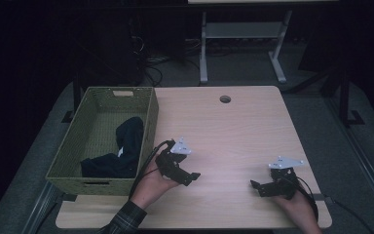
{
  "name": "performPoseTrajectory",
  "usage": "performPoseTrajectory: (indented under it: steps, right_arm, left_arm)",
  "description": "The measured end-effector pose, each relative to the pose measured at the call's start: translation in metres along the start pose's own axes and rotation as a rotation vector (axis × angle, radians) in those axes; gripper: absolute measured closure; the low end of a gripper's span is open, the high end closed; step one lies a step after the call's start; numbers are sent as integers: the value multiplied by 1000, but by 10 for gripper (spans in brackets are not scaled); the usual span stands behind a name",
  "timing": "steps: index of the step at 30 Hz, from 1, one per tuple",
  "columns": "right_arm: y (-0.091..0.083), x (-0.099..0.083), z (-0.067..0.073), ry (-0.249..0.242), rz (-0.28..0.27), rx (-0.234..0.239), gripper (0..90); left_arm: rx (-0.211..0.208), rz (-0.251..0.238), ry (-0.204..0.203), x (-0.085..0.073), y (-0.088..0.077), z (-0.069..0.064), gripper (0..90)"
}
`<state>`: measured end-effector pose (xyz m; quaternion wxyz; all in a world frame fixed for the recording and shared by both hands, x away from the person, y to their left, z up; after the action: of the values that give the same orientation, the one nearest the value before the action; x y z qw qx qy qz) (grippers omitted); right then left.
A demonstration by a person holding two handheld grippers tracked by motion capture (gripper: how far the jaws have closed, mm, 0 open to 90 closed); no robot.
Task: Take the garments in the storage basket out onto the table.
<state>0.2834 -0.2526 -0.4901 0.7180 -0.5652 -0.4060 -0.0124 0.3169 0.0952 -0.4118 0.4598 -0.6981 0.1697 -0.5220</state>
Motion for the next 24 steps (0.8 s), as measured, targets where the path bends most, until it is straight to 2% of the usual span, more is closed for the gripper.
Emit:
performPoseTrajectory:
  steps: [8, 13, 17, 21, 22, 24]
  right_arm:
    - [0, 0, 0, 0, 0, 0, 25]
    - [0, 0, 0, 1, 0, 0, 24]
    - [0, 0, 0, 1, 0, 1, 24]
    - [0, 0, 0, 1, 0, 1, 24]
    - [0, 0, 0, 1, 0, 1, 24]
    - [0, 0, 0, 1, 0, 1, 24]
  left_arm:
    - [-6, -6, 5, 5, -6, 1, 143]
    - [-20, -3, 6, 8, -11, 3, 143]
    - [-36, -19, -10, 10, -15, 6, 143]
    - [-39, -26, -6, 11, -17, 8, 143]
    - [-54, -27, -7, 12, -19, 9, 143]
    - [-56, -20, -3, 13, -21, 10, 143]
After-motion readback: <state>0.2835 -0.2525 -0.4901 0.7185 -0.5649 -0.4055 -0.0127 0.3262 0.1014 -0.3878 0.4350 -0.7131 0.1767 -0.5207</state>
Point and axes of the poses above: each handheld gripper's, and its own axes: y roughly forward along the jaws, x roughly out of its top, z roughly to its left, the point moved 1 cm from there along y, roughly forward along the jaws, and after that the axes turned 8 degrees about z, right-handed, at the moved point
